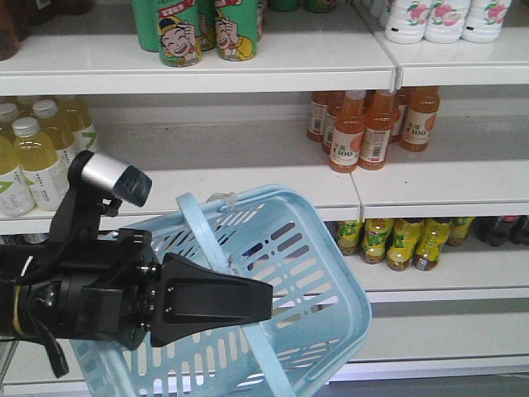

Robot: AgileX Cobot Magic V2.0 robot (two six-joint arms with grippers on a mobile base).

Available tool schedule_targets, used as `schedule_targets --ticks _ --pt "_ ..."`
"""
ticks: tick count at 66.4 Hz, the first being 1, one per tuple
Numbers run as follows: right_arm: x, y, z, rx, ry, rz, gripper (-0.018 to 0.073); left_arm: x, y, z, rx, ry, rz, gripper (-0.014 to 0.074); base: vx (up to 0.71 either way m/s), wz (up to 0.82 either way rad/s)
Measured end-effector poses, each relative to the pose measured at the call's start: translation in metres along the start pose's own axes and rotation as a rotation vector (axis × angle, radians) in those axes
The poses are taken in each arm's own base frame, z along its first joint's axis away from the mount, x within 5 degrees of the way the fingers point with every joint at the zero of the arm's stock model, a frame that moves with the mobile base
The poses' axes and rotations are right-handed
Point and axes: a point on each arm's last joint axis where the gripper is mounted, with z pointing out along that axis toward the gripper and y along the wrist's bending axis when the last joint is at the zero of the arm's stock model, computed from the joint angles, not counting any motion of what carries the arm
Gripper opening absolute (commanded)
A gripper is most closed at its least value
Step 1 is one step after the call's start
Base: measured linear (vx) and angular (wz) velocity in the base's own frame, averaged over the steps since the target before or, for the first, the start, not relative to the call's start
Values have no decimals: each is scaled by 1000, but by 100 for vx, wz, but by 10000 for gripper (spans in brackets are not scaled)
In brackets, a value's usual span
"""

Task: Place coke in basket with both arms
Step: 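Turn the base away while holding the basket in the left gripper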

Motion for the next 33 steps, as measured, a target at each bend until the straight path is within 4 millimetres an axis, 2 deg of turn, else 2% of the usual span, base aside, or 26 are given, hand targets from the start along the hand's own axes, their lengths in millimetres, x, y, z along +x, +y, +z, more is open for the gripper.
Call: schedule_targets --ticks 16,33 --pt "0 0 0 0 0 0 -5 0 0 0 0 1 0 -8 -4 -34" --pt "0 0 0 0 0 0 -5 0 0 0 0 1 0 -8 -4 -51"
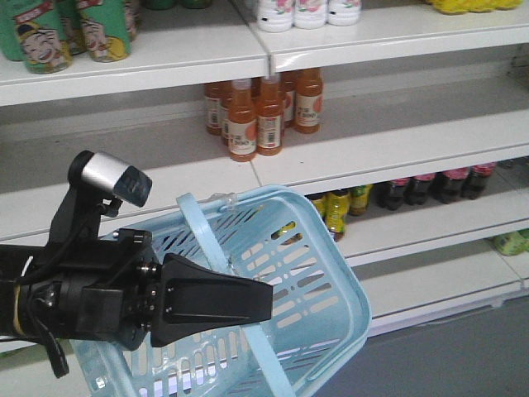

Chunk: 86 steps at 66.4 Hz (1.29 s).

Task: Place coke in basket with both arms
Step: 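Turn the base away while holding the basket in the left gripper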

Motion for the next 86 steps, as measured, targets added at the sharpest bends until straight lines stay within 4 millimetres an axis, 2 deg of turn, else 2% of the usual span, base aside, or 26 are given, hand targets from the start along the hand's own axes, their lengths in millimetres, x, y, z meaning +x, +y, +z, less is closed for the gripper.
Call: schedule_targets --ticks 29,86 --pt "0 0 0 0 0 0 -5 0 0 0 0 0 0 -8 -5 -53" --pt "0 0 0 0 0 0 -5 0 0 0 0 0 0 -8 -3 -38"
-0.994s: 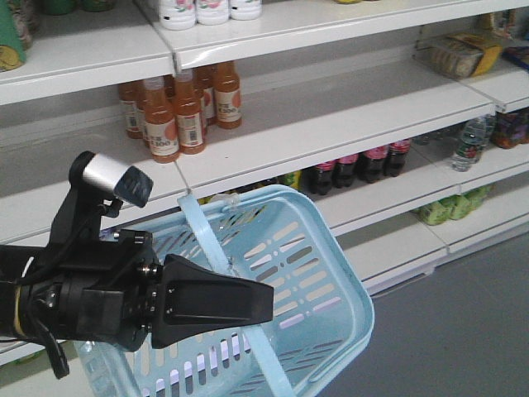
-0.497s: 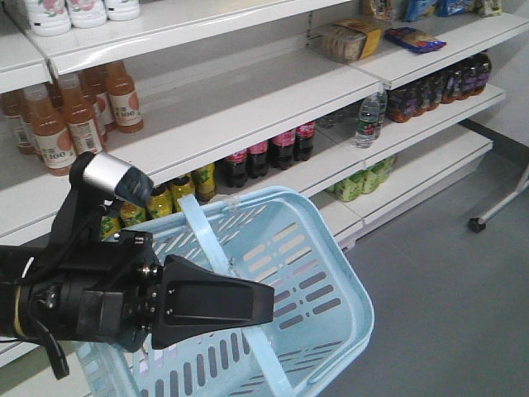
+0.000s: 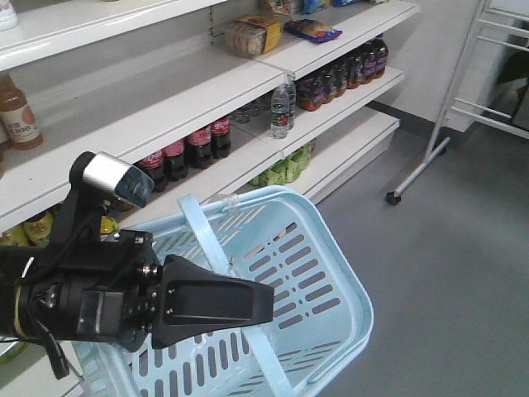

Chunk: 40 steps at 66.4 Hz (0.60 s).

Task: Place coke in basket with both arms
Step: 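Turn the base away while holding the basket in the left gripper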

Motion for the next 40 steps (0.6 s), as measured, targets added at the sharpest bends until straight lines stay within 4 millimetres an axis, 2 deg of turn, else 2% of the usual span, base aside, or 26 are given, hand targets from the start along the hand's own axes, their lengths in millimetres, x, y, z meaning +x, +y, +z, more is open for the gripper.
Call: schedule_targets --ticks 40 --pt "0 0 0 0 0 0 -5 0 0 0 0 0 0 -8 -4 -44"
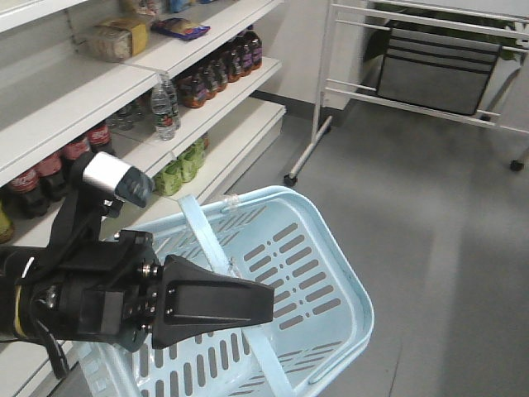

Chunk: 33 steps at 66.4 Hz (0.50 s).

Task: Place coke in basket with both arms
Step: 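Turn the base away while holding the basket in the left gripper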

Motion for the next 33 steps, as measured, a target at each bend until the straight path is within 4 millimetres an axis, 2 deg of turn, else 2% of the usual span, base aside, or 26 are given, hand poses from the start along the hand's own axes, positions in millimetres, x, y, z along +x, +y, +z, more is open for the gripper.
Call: schedule_targets --ticks 33 --pt "0 0 0 0 0 0 -5 0 0 0 0 0 0 -7 1 -46"
